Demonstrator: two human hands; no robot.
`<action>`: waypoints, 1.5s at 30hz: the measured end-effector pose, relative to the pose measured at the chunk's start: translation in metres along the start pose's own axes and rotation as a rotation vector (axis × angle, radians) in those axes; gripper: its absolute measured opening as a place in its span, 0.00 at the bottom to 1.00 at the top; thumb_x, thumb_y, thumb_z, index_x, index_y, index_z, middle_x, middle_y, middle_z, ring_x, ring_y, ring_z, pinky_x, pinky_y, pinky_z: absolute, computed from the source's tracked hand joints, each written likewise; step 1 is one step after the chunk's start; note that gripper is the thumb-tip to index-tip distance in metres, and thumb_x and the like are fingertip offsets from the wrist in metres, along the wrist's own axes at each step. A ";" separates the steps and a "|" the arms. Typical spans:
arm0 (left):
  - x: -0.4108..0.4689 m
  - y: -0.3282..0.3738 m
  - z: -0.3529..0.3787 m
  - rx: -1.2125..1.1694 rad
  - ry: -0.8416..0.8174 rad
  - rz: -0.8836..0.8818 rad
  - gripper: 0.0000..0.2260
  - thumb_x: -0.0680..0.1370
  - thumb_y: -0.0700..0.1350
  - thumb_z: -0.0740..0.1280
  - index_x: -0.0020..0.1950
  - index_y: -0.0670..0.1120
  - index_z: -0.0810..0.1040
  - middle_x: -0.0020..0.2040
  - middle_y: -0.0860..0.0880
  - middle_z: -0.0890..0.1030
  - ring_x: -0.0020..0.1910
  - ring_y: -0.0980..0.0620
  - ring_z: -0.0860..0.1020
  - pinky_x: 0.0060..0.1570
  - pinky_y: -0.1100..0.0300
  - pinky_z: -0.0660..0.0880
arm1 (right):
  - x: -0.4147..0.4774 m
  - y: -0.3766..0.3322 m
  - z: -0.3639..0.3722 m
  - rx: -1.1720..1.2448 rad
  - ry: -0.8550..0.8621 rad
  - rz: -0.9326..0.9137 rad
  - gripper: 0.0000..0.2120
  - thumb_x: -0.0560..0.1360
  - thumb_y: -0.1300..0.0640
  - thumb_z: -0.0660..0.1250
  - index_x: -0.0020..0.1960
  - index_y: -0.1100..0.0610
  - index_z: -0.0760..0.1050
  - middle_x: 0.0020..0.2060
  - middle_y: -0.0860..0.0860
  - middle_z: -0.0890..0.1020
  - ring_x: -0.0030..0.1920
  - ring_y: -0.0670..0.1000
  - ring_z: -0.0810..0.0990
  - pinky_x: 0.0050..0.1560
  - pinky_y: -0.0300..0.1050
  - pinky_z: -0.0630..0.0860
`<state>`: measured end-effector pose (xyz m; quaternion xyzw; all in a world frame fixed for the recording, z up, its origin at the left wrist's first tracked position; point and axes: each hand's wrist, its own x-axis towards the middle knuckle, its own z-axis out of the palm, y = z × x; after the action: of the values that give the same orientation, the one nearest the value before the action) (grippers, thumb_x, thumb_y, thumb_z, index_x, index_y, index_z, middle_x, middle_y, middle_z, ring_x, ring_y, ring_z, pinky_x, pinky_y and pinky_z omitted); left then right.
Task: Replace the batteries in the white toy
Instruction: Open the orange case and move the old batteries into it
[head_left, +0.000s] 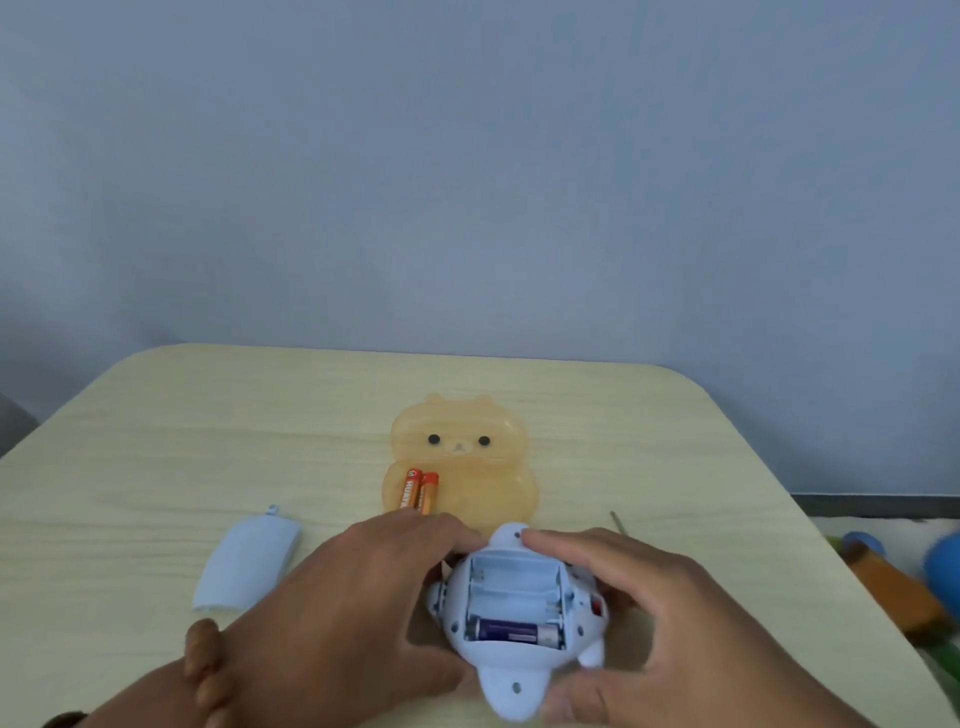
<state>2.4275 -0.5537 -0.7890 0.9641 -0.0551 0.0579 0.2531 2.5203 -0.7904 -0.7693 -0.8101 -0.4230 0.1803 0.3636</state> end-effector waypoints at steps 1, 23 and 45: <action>-0.001 0.002 -0.001 0.004 -0.008 -0.007 0.31 0.62 0.65 0.70 0.64 0.69 0.67 0.53 0.70 0.74 0.53 0.72 0.72 0.46 0.75 0.69 | 0.000 0.000 0.001 -0.012 0.017 -0.011 0.39 0.61 0.44 0.85 0.68 0.34 0.75 0.62 0.33 0.80 0.63 0.34 0.78 0.62 0.26 0.70; 0.019 0.048 0.007 -0.385 0.074 -0.339 0.22 0.58 0.57 0.71 0.47 0.65 0.65 0.50 0.60 0.70 0.48 0.57 0.75 0.44 0.59 0.79 | 0.009 0.001 0.013 -0.011 0.099 -0.107 0.42 0.62 0.46 0.84 0.70 0.30 0.70 0.59 0.37 0.82 0.57 0.41 0.83 0.53 0.31 0.78; 0.023 0.058 0.020 -0.248 0.178 -0.372 0.24 0.51 0.62 0.64 0.45 0.61 0.62 0.45 0.64 0.64 0.46 0.62 0.66 0.47 0.58 0.74 | 0.009 0.006 0.015 -0.052 0.112 -0.147 0.45 0.63 0.51 0.85 0.73 0.30 0.67 0.61 0.38 0.81 0.60 0.43 0.82 0.54 0.36 0.80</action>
<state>2.4439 -0.6154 -0.7751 0.9104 0.1393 0.0878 0.3796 2.5195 -0.7790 -0.7832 -0.7949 -0.4649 0.0964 0.3778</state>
